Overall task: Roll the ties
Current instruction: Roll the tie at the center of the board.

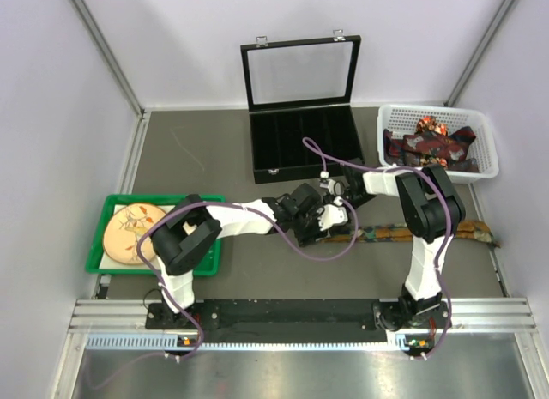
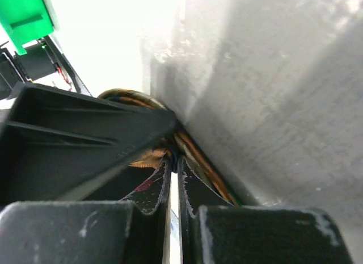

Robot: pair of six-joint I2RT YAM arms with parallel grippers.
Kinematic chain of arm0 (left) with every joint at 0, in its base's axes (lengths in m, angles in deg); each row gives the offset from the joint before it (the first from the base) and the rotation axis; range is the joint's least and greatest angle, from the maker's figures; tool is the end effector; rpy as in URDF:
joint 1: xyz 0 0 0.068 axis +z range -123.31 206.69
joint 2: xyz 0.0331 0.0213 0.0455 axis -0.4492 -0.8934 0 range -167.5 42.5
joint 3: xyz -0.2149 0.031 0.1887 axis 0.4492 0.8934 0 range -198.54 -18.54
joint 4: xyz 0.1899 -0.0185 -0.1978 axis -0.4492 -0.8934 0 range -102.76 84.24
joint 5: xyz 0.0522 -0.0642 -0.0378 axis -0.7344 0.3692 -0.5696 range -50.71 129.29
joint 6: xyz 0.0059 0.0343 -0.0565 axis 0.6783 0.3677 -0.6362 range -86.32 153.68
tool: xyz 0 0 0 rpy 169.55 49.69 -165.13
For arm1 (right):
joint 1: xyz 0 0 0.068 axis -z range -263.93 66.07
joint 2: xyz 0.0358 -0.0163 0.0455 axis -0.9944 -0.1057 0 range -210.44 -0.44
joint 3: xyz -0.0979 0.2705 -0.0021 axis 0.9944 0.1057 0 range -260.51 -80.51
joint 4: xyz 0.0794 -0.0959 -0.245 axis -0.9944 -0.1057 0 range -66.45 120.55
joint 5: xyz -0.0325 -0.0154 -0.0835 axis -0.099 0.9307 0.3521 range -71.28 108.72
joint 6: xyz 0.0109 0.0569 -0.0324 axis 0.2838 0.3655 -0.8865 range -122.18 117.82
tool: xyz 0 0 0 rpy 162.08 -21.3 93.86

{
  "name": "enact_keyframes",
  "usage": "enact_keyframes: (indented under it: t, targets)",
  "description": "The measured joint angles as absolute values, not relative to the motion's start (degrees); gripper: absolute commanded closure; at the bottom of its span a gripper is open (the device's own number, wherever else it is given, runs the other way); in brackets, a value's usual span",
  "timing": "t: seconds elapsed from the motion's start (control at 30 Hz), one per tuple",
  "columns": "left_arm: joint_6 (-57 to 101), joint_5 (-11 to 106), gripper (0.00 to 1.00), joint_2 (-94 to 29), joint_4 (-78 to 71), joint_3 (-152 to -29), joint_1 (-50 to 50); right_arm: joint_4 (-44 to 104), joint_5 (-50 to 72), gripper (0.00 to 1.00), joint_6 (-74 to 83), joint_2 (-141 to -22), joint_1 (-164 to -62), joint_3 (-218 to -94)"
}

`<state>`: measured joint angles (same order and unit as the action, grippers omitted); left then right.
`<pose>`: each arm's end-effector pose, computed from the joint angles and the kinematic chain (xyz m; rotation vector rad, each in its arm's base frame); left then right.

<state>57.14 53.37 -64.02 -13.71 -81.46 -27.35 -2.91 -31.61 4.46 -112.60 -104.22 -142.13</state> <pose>0.2281 -0.3364 0.1480 1.6533 1.8872 -0.5291 0.3121 0.1585 0.1032 0.3939 -2.7205 -1.2889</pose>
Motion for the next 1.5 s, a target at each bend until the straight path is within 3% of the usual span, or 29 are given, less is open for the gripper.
enact_keyframes:
  t: [0.2, 0.67, 0.8, 1.03, 1.5]
  targets:
    - [57.7, 56.5, 0.30, -62.5, -15.0, -79.8, -24.5, -3.1, -31.3, 1.00, 4.5, -113.0, -104.2, -142.0]
    - [63.2, 71.3, 0.30, -57.4, -11.6, -71.2, -15.9, -3.5, -30.4, 1.00, 5.1, -113.0, -104.2, -142.2]
    - [62.6, 75.1, 0.34, -57.4, -7.8, -69.9, -15.9, -3.8, -30.0, 1.00, 5.0, -113.0, -104.2, -142.3]
    - [60.2, 77.4, 0.54, -58.0, -1.6, -69.0, -15.9, -4.2, -29.6, 1.00, 4.9, -113.0, -104.3, -142.5]
    - [55.5, 78.6, 0.57, -63.0, -0.4, -76.2, -19.0, -5.1, -29.5, 1.00, 4.9, -113.6, -104.3, -143.2]
